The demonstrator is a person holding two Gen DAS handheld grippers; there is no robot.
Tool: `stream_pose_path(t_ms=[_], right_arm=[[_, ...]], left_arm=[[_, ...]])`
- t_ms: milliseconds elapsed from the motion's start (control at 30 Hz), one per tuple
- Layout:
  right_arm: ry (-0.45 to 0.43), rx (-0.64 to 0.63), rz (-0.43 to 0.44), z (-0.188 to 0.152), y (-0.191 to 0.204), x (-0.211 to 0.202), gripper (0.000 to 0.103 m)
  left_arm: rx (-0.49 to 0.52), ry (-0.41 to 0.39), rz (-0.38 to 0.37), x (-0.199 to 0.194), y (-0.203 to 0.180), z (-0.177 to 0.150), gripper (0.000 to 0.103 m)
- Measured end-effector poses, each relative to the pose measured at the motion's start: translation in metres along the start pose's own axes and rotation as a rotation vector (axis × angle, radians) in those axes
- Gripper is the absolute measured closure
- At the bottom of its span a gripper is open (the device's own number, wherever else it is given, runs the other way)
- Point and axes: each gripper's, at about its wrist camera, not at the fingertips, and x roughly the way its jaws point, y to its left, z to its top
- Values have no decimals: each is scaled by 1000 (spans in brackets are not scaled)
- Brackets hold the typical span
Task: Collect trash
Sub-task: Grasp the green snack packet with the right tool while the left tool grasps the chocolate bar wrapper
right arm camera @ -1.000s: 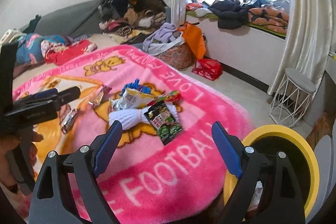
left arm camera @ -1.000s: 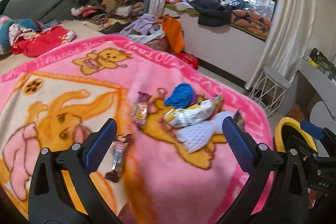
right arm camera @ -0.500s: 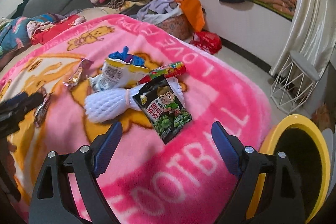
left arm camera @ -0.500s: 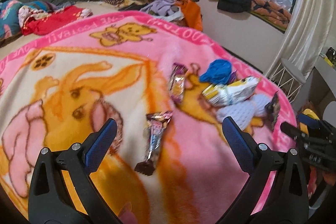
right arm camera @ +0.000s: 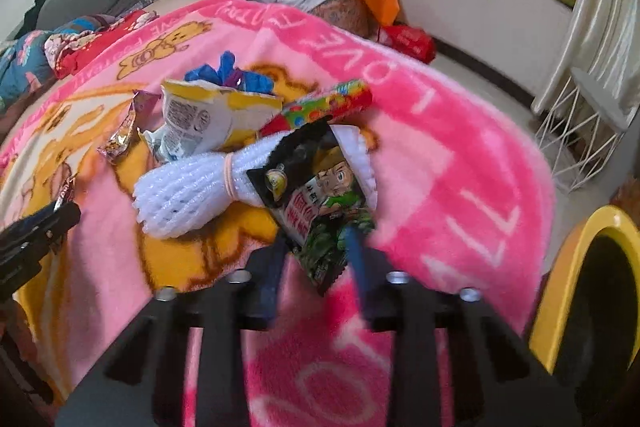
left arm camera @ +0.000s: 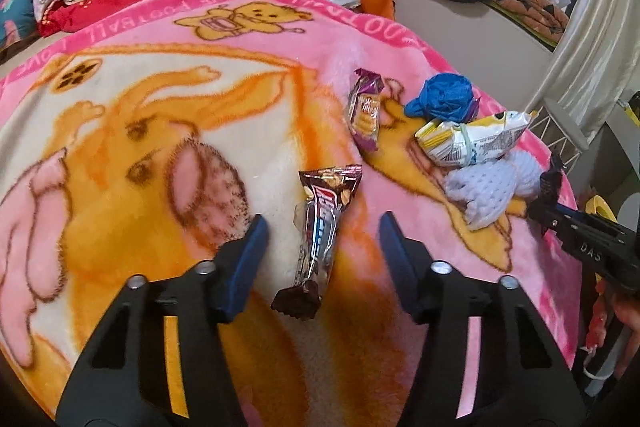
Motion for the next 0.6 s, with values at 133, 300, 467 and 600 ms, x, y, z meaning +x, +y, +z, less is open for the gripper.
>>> stream_pose_path(t_ms=[133,300,467,600], right_arm=[[-20,41,70,-2,-7,-11,90],[-50,84,165,-9,-12,-31,96],[-70,83,214,-19,-6,-51,96],[-78,60,228,-25,2,-61,96]], left_arm=[[-10,5,-9,0,2,-1,89],[-24,1,-34,-3,3,0,90],[-17,-24,-57,-12,-3,3,91],[-6,-44,-75,-20,-12,8,91]])
